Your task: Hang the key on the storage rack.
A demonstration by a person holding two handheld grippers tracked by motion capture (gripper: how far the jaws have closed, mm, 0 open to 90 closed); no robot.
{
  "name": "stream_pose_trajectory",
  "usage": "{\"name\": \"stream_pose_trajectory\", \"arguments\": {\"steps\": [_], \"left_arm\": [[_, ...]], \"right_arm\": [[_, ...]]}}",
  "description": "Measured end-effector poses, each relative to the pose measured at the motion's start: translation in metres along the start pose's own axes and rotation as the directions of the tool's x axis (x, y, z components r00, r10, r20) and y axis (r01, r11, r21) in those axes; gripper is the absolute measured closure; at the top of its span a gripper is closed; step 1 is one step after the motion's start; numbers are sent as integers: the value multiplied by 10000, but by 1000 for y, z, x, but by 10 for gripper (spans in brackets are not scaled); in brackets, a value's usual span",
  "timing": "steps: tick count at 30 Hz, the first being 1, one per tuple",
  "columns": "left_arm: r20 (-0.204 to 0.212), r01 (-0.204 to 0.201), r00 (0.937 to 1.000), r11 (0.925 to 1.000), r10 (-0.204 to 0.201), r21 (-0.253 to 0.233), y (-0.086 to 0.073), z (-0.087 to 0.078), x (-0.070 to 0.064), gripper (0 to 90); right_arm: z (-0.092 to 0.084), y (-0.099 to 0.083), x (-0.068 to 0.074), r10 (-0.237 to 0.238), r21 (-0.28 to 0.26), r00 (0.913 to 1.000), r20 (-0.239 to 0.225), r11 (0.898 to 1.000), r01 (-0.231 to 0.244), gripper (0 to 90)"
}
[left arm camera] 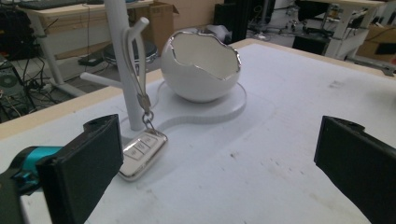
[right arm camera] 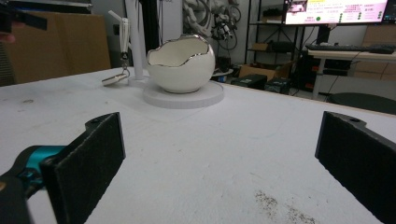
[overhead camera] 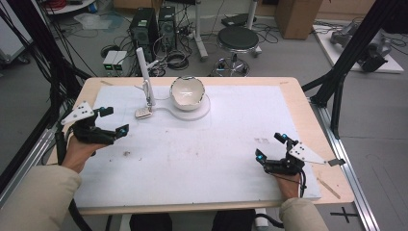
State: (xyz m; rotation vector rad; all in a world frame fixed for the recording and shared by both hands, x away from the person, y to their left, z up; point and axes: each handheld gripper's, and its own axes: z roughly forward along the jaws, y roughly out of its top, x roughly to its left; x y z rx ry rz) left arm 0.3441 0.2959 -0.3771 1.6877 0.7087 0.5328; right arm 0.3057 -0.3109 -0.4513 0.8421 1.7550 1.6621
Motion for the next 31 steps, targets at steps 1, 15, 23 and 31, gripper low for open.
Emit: {"name": "stream_pose_trajectory", "arguments": {"steps": [1,15,23,31], "left_arm": [[31,-38,10000,10000,38,-89,-4,-4,-3,17],[37,-13,10000,9945,17,-1051,-59,-22,-32,17],[-389,-4,9992,9896,-52,-1435,-81,-23,-45,17],[-647,213,9973,9791,-350,-2022,-84,-27,-45,17]], "right_arm": [[0,0,0,-3,15,10000,-10,10000,3,6],[0,0,0,-81,47,10000,25,10000,81,6],[0,0,1,-112,31,9999,2,9999,112,6],[1,0,1,-185,56,9998,44,9998,185,6]]}}
